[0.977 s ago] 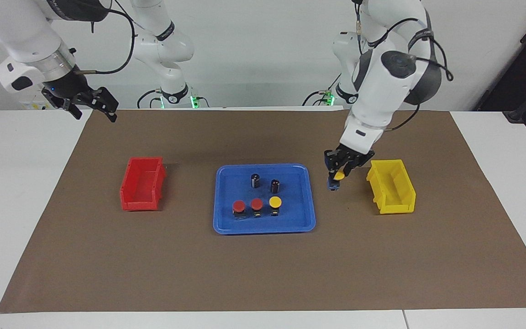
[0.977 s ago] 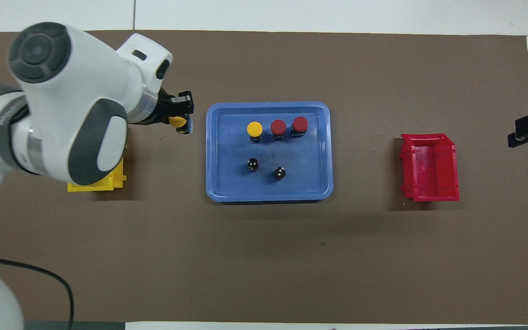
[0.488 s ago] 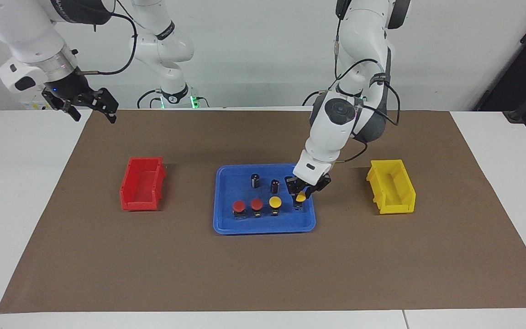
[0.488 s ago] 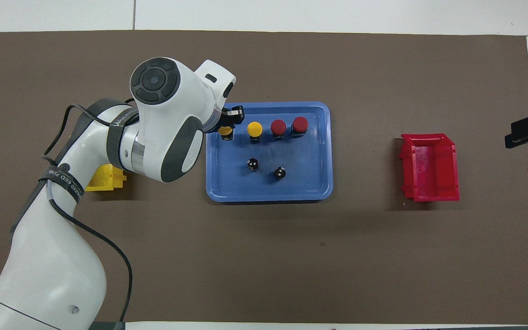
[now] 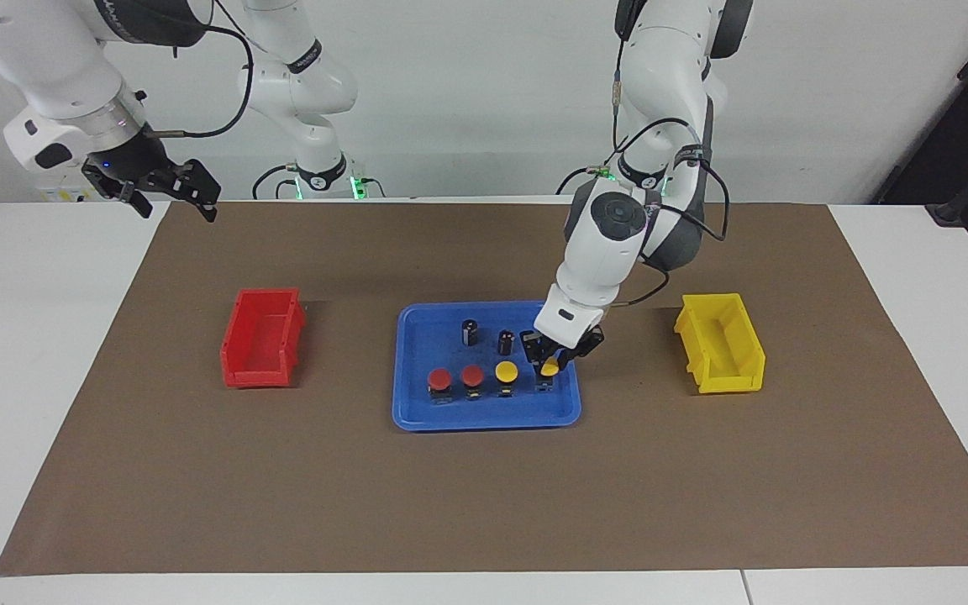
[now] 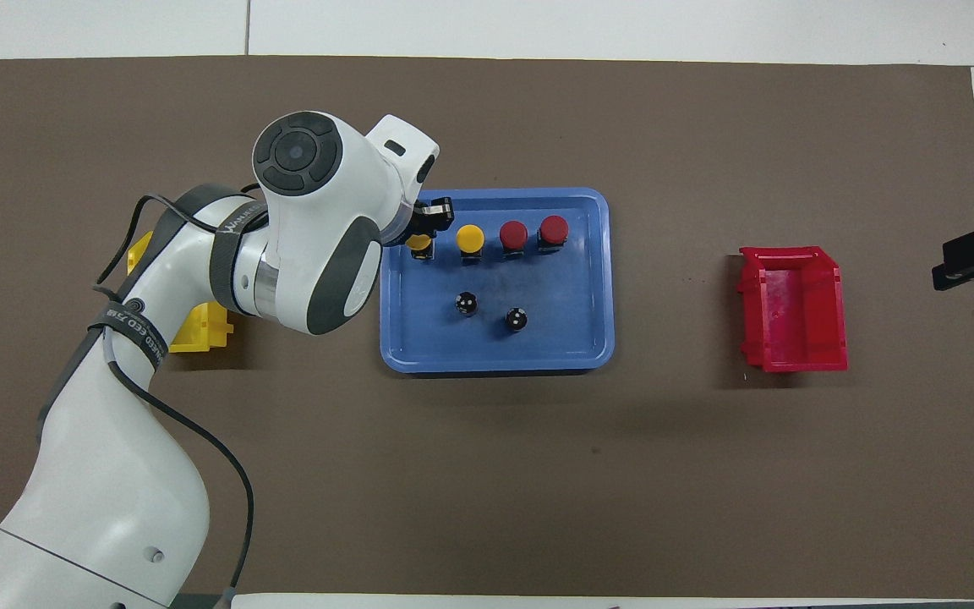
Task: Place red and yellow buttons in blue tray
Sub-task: 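Carry the yellow button with the left gripper and lower it into the tray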
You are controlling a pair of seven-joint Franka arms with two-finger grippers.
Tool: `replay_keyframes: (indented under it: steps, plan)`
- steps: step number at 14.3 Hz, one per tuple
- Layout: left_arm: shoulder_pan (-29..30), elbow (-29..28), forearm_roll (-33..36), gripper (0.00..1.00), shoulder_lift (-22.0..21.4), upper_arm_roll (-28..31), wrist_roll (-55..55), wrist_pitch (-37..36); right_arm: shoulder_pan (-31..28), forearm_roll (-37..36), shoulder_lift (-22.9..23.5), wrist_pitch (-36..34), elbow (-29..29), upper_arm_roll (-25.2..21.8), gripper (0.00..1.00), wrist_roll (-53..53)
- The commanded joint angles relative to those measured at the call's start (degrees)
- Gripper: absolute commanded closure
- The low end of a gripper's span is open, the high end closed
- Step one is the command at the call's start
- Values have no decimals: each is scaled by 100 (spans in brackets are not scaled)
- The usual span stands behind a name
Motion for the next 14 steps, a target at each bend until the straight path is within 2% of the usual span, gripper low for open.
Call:
replay_keyframes:
  steps: [1, 5, 6, 7, 9, 10, 11, 14]
  plan:
    - [-82, 33, -133, 98, 134, 69, 31, 166, 126, -135, -120, 20, -180, -54, 0, -129]
    - [-126, -134, -142, 98, 143, 69, 22, 368, 223, -188, -111, -24, -180, -125, 0, -147]
    - [-152, -169, -142, 94, 143, 69, 22, 403, 223, -197, -111, -42, -180, -125, 0, -147]
    - [-170, -187, -142, 81, 143, 69, 22, 421, 223, -197, -111, -42, -180, -125, 0, -147]
    - [-170, -178, -142, 44, 143, 78, 13, 421, 223, -197, -129, 2, -76, -134, 0, -199]
    - [-179, -161, -142, 33, 143, 78, -4, 421, 206, -206, -111, 20, -75, -125, 0, -234]
    - [-179, -152, -142, 25, 143, 78, -4, 412, 162, -215, -111, 63, -75, -125, 0, -252]
    - [-179, -91, -142, 15, 135, 87, -22, 343, 74, -206, -111, 169, -92, -125, 0, -480]
